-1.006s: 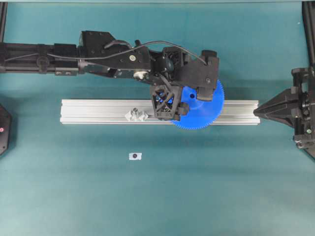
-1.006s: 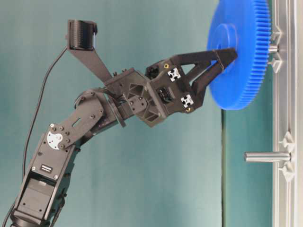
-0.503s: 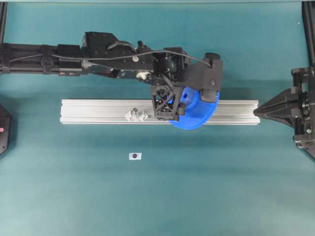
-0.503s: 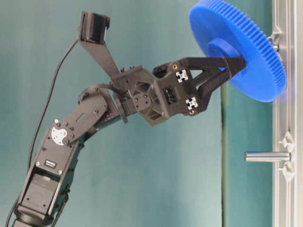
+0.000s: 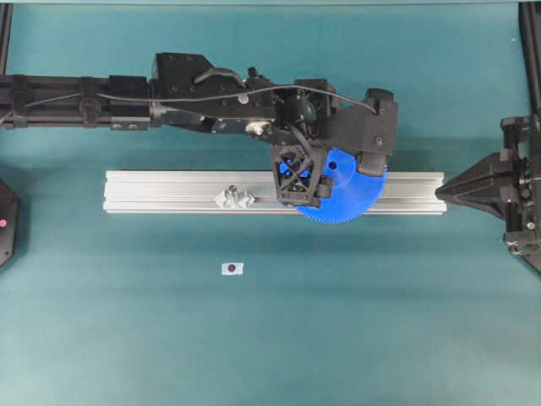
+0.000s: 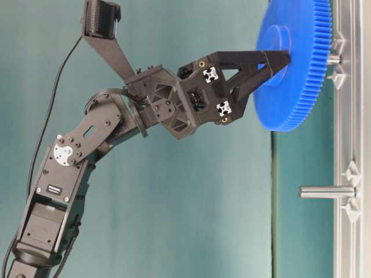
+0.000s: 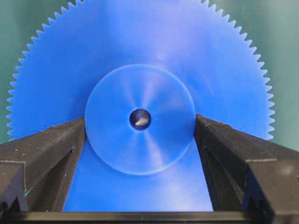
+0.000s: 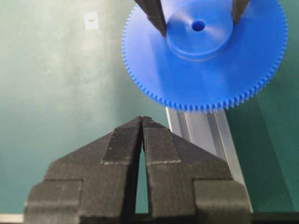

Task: Insert the large gear onto the shaft.
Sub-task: 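Push the gear's hole onto the right metal shaft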

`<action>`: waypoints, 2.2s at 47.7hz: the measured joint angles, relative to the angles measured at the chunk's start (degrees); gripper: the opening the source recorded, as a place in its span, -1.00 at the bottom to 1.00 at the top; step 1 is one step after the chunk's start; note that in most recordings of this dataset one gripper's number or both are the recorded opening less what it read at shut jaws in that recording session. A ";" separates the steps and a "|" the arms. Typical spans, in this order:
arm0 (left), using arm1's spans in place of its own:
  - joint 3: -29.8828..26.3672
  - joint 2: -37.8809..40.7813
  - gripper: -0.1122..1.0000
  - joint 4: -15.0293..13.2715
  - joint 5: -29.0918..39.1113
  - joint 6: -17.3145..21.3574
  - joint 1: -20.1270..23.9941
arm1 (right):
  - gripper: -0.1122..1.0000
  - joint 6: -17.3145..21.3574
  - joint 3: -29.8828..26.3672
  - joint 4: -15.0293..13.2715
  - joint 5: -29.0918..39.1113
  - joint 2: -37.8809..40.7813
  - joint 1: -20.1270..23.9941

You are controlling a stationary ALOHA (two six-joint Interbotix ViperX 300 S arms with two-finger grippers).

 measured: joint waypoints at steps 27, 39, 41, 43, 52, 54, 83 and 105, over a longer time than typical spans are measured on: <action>0.18 -0.09 0.83 0.00 0.44 0.18 0.09 | -0.63 0.00 -0.09 0.00 0.00 0.00 0.00; 0.18 -0.35 0.84 0.09 0.44 0.18 0.00 | -0.62 0.00 0.00 0.00 -0.09 0.00 0.00; 0.09 -0.26 0.84 0.09 0.44 0.09 0.00 | -0.62 0.00 0.00 0.00 -0.09 0.00 -0.09; 0.18 -0.26 0.84 0.09 0.44 -0.09 0.00 | -0.63 0.00 0.00 0.00 0.00 0.00 -0.09; 0.09 -0.35 0.84 0.09 0.53 -0.26 -0.09 | -0.62 0.09 0.00 0.00 0.00 0.00 0.00; 0.09 -0.35 0.84 0.09 0.53 -0.35 -0.09 | -0.62 0.09 -0.09 0.00 -0.09 0.00 -0.09; -2.99 -1.76 0.83 0.09 4.57 0.00 -0.44 | -0.62 1.14 0.00 0.00 -0.09 0.00 -0.09; 1.14 -0.88 0.83 0.18 0.44 -1.23 -3.60 | -0.62 1.23 0.00 0.00 -0.44 -0.35 -0.09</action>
